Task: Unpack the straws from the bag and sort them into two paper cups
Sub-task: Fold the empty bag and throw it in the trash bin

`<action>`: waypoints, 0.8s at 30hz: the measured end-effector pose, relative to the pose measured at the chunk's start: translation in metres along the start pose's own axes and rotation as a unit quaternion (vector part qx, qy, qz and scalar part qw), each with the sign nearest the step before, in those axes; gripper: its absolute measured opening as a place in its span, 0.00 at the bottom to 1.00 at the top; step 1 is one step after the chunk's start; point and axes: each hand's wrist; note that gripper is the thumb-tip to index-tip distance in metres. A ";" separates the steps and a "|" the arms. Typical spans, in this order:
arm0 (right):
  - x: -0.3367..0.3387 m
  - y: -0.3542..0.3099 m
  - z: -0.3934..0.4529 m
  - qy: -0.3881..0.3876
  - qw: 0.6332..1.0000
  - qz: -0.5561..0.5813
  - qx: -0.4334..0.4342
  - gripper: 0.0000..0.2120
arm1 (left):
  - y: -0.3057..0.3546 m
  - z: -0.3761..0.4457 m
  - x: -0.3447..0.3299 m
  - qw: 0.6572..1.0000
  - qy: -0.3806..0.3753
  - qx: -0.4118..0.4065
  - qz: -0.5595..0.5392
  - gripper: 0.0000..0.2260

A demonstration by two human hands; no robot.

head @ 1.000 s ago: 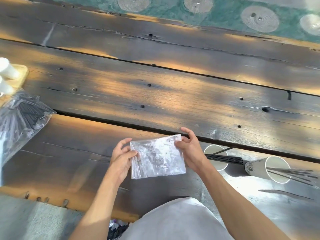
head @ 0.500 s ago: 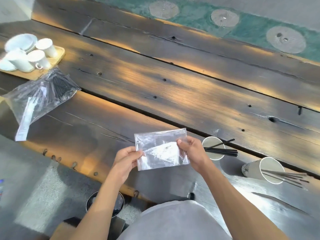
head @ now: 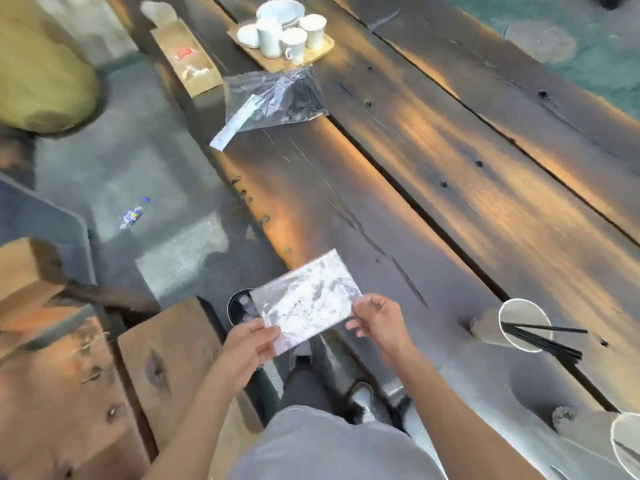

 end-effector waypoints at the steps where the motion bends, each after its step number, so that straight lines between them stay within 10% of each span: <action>1: -0.014 0.000 0.003 -0.010 1.000 -0.011 -0.008 0.03 | -0.005 -0.002 0.014 1.000 0.024 0.001 0.000 0.04; 11: -0.156 0.015 0.075 -0.084 0.981 -0.129 -0.119 0.06 | -0.028 0.044 0.134 0.980 0.135 0.075 -0.122 0.03; 17: -0.216 0.090 0.154 -0.052 0.969 -0.109 -0.217 0.10 | -0.058 0.125 0.189 0.968 0.220 0.083 -0.083 0.17; 24: -0.253 0.205 0.246 -0.001 0.941 -0.033 -0.337 0.08 | -0.120 0.264 0.239 0.946 0.312 0.080 -0.025 0.07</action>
Point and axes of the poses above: each hand's wrist, its own z-axis towards the middle knuckle, its own x-axis out of the back of the hand, y = z × x, and after that the axes turned 5 degrees about -z, right-handed
